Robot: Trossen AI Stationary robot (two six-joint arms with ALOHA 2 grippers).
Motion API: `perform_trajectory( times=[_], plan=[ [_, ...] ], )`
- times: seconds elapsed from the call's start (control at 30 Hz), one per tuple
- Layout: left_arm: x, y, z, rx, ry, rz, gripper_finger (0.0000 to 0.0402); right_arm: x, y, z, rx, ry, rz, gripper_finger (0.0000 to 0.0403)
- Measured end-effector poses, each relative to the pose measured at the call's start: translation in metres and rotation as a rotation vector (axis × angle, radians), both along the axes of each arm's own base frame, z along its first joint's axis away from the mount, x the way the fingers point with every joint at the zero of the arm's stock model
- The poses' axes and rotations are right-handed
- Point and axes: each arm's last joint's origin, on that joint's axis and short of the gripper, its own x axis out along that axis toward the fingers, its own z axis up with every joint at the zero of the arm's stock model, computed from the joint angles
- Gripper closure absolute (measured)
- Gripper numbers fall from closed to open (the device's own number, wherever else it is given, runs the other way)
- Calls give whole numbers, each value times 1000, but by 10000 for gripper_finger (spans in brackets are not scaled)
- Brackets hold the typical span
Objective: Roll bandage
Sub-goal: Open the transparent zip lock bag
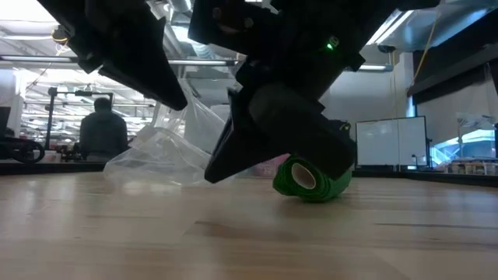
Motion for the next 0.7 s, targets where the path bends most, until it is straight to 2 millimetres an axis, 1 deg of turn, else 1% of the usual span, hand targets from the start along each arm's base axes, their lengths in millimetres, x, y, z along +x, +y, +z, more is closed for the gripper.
perform_trajectory(
  times=[0.1, 0.2, 0.3, 0.4, 0.53, 0.7],
  plan=[
    [0, 0, 0, 0, 0, 0, 401, 0, 0, 0, 9, 0, 5, 345],
    [1, 0, 0, -4, -6, -2, 401, -1, 0, 4, -18, -3, 13, 297],
    [1, 0, 0, -6, -8, 0, 401, 0, 0, 18, -46, 0, 35, 250],
    [1, 0, 0, -7, -8, 1, 401, -2, -1, 32, -61, 0, 42, 217],
    [1, 0, 0, -9, -11, 1, 401, -9, -3, 50, -48, 10, 55, 196],
    [3, -2, 1, -17, -26, -15, 401, -27, 1, 75, -57, 44, 83, 196]
  ],
)
